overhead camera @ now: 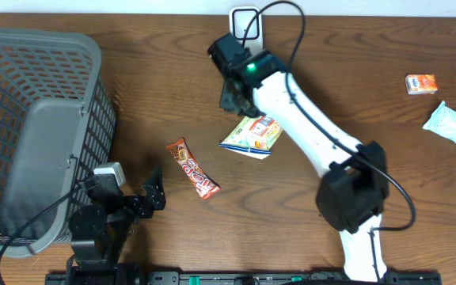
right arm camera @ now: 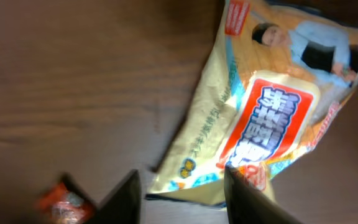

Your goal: Scan the item barcode

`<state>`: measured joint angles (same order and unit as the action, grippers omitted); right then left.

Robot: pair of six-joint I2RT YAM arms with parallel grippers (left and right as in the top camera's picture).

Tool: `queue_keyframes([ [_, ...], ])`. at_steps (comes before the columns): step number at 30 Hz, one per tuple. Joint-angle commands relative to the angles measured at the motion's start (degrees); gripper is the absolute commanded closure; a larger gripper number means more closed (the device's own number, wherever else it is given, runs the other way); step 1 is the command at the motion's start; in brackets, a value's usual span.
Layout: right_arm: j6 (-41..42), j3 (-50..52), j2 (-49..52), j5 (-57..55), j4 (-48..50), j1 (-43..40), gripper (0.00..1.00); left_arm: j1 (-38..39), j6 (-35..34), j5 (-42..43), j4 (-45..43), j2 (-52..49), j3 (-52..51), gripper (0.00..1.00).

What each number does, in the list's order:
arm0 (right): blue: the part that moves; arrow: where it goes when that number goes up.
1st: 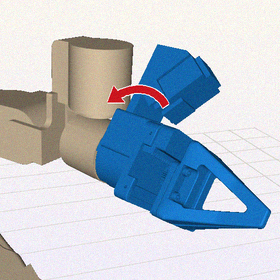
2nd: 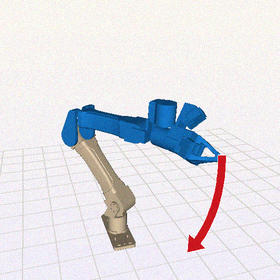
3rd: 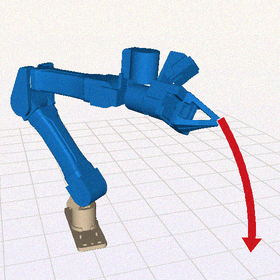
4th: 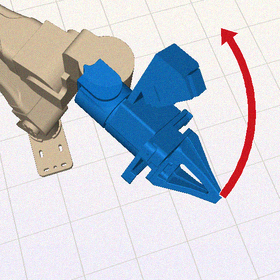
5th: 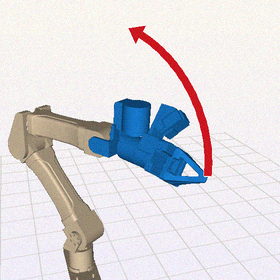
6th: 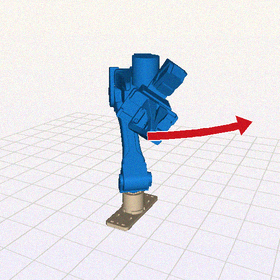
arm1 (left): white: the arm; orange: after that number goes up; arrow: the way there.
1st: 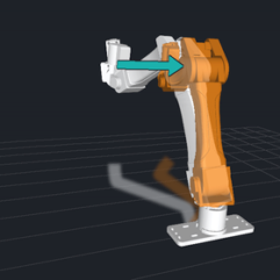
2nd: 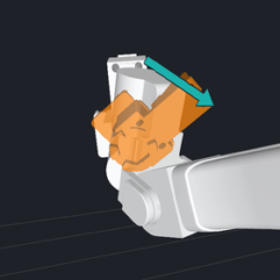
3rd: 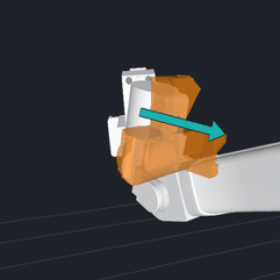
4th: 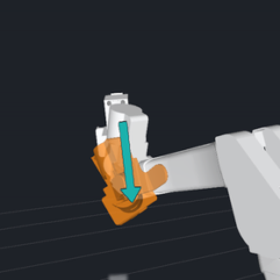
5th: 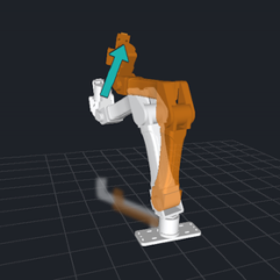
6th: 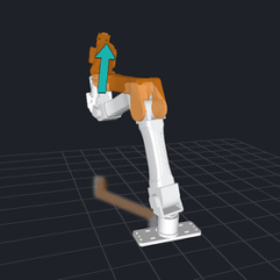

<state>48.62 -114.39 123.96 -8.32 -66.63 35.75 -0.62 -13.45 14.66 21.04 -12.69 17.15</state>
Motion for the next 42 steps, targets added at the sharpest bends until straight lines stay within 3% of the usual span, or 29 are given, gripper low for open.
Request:
queue_keyframes([
  [1, 7.2, 0.0, 5.8, -4.3, -3.6, 0.4, 0.92, 0.1, 0.8, -0.3, -0.1, 0.1, -0.2, 0.02],
  [2, 7.9, 0.0, 6.8, -5.0, -4.5, 0.2, 0.99, 0.1, 0.8, -0.3, -0.1, 0.1, -0.2, 0.02],
  [10, 8.5, 0.0, 15.8, -3.0, -10.4, -0.5, 0.99, 0.1, 0.8, -0.3, -0.1, 0.1, -0.2, 0.02],
  [14, 0.7, 0.0, 18.1, -0.5, -10.6, 0.2, 0.99, 0.1, 0.8, -0.3, -0.1, 0.1, -0.2, 0.02],
  [19, -4.9, 0.0, 14.2, -4.9, -15.1, 0.0, 0.99, 0.1, 0.8, -0.3, -0.1, 0.1, -0.2, 0.02],
  [24, 1.4, 0.0, 5.9, -18.8, -23.6, -0.1, 0.98, 0.1, 0.8, -0.3, -0.1, 0.1, -0.2, 0.02],
  [27, 3.2, 0.0, 1.1, -21.6, -24.0, 0.0, 0.67, 0.1, 0.8, -0.3, -0.1, 0.1, -0.2, 0.02],
  [30, 3.0, 0.0, -1.3, -20.3, -21.5, 0.3, 0.51, 0.1, 0.8, -0.3, -0.1, 0.1, -0.2, 0.02],
  [33, 1.2, 0.1, -1.2, -18.1, -18.2, 1.0, 0.29, 0.1, 0.8, -0.3, -0.1, 0.1, -0.2, 0.02],
  [35, -0.4, 0.2, 0.0, -16.2, -16.2, 1.5, 0.2, 0.1, 0.8, -0.3, -0.1, 0.1, -0.2, 0.02],
  [42, -0.1, 0.2, 6.2, -14.3, -11.5, 4.9, 0.1, 0.1, 0.8, -0.4, -0.1, 0.1, -0.2, 0.02],
])
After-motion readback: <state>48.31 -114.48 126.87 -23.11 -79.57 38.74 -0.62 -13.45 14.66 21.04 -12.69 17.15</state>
